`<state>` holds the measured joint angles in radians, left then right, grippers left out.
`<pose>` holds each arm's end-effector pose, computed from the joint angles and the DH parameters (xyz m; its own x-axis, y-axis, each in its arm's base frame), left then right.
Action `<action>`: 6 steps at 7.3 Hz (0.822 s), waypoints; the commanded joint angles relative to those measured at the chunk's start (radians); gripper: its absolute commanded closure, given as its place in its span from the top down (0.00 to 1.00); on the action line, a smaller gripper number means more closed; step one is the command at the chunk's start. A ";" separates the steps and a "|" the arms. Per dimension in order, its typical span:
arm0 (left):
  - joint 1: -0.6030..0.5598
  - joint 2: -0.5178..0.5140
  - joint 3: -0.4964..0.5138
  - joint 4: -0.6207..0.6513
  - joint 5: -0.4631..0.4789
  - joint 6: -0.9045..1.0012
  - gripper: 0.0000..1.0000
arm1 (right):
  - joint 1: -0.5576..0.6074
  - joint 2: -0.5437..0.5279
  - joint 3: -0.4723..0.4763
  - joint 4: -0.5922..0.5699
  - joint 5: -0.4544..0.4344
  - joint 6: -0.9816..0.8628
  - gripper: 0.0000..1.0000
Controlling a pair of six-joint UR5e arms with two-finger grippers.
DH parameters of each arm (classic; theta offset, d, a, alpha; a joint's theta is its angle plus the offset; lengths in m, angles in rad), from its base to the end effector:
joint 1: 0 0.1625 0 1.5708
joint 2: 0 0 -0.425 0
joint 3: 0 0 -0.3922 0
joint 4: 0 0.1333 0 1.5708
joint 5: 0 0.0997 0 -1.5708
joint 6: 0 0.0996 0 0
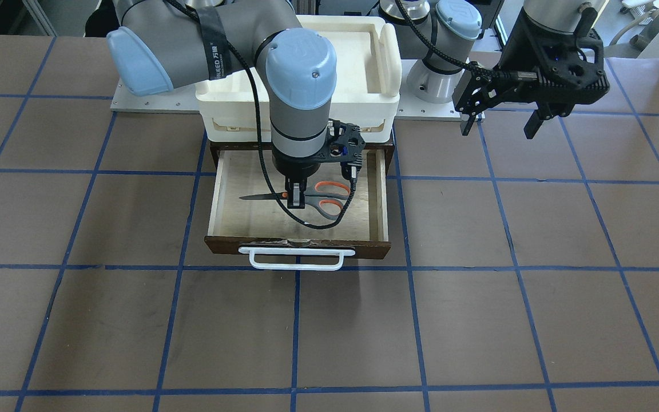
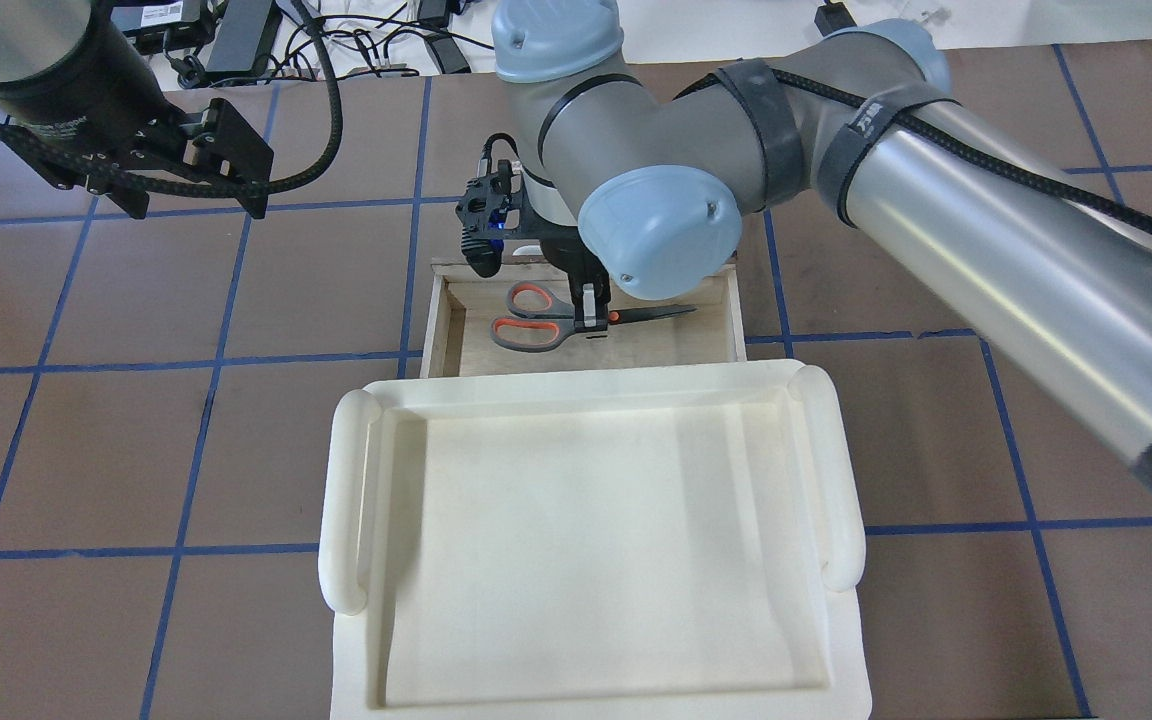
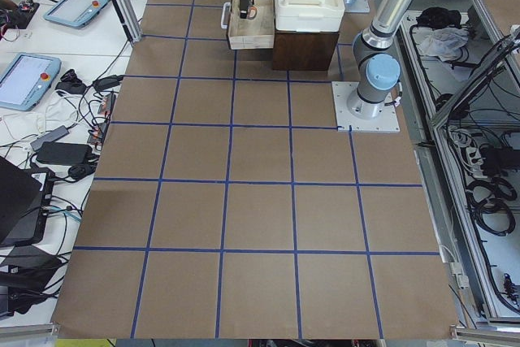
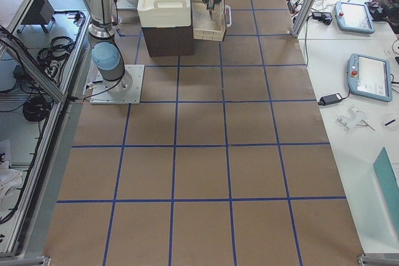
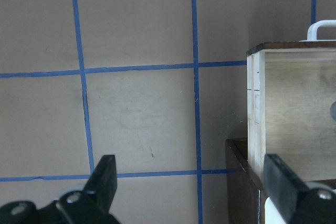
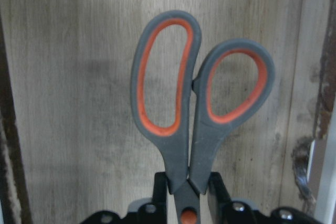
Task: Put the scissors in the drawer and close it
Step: 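Lower the scissors into the drawer and open the right gripper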
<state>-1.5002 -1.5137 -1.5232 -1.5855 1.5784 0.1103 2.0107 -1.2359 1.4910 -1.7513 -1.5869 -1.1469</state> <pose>-0.0988 -0.4822 0.5376 -0.9991 0.0386 -0.0174 0.0400 0.9953 -0.0885 0.3794 -0.4969 0.3582 0.0152 -0.9980 -0.0613 -0.9988 -0.0180 0.0453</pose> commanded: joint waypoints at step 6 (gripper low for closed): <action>0.000 -0.002 0.005 0.016 0.000 -0.001 1.00 | -0.010 -0.052 -0.003 -0.054 -0.013 0.054 1.00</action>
<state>-1.5003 -1.5102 -1.5193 -1.5757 1.5781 0.1101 2.0231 -1.2502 1.4911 -1.7964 -1.5906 -1.1243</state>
